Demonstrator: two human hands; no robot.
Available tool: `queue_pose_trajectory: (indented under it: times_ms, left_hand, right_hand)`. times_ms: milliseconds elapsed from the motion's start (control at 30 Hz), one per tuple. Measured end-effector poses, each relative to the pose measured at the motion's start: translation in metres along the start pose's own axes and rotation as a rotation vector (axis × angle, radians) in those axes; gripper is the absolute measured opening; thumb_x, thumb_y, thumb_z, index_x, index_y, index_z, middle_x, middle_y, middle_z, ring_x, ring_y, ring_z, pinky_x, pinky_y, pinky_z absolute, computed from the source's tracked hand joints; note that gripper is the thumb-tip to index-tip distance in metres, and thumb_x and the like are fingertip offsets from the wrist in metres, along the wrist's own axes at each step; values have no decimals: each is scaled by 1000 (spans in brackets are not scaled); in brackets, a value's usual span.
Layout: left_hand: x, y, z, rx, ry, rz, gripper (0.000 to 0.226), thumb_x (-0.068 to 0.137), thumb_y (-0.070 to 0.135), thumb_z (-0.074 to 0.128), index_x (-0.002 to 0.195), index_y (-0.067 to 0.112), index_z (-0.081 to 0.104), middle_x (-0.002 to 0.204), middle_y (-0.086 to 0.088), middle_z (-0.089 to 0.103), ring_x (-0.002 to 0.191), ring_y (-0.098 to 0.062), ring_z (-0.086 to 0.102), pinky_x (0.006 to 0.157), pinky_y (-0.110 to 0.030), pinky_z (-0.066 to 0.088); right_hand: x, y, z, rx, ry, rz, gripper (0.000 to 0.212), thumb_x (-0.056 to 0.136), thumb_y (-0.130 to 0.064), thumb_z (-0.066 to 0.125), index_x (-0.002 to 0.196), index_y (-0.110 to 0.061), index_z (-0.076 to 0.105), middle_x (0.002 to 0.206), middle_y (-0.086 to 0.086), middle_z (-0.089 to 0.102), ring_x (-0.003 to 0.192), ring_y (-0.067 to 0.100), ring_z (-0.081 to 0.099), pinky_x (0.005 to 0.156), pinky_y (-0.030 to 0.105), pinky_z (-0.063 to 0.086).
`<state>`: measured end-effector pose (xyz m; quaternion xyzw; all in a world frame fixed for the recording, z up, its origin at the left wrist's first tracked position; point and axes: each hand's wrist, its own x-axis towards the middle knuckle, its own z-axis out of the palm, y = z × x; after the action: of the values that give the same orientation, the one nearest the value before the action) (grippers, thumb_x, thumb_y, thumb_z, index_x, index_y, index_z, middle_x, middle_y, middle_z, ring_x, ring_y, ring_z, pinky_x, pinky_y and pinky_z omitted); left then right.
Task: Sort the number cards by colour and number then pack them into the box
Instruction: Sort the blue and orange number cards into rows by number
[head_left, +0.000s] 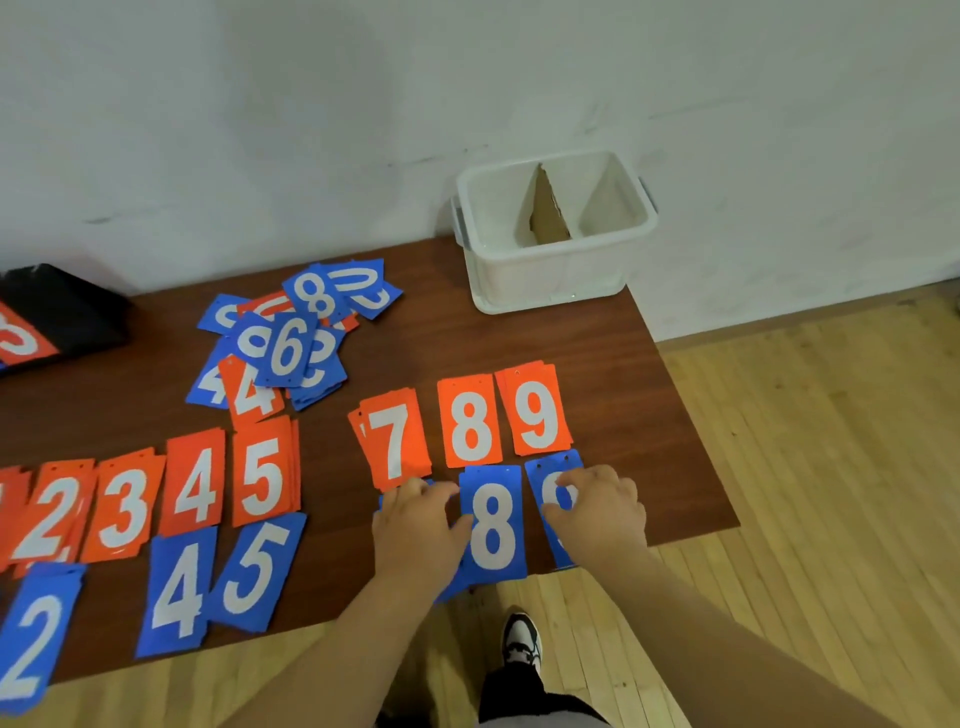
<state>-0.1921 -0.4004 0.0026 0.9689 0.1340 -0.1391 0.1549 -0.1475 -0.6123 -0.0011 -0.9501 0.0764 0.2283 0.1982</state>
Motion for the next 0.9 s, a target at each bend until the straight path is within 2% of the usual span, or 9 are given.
queue_pose_trajectory:
  times_ms: [167,267,333,500,633,900]
  left_hand:
    - [7,-48,-58,24,59,-124,54,91,59,61,140,37,50,138,3,50,129,-21,45,104,-39,45]
    - [10,-79,-88,7,110,-220,58,90,60,62,142,38,48,144,2,47,136,-23,41,108,-42,42]
    - [10,-103,-104,5,151,-254,60,90,60,60,143,36,48,143,1,48,135,-25,42,107,-43,41]
    - [20,-168,-136,28,144,-335,63,91,60,58,147,34,45,143,-3,47,133,-28,43,107,-42,39]
    - [44,-219,-155,13,120,-379,69,90,64,55,150,33,40,150,-5,42,138,-28,39,109,-44,40]
    - [140,-305,-179,-40,47,-387,74,87,63,63,151,35,36,152,-3,40,139,-26,39,108,-47,42]
  right_hand:
    - [14,-50,-23,32,-37,-182,59,87,-58,65,139,-33,52,143,-6,51,133,24,43,106,44,45]
    - [25,-91,-29,51,-27,-301,57,88,-57,65,138,-31,54,141,-6,54,128,22,48,102,40,48]
    - [32,-119,-30,74,-34,-362,57,88,-55,66,138,-30,54,144,-5,53,130,22,46,105,38,45]
    - [51,-185,-29,-102,-66,-460,66,87,-57,65,145,-30,48,153,-2,43,138,27,41,110,43,42]
    - [70,-231,-19,-180,-82,-463,67,87,-55,65,147,-30,45,153,-1,41,136,28,42,109,46,42]
    - [127,-322,14,-170,-75,-336,68,85,-54,68,145,-29,47,148,3,44,133,29,46,106,49,45]
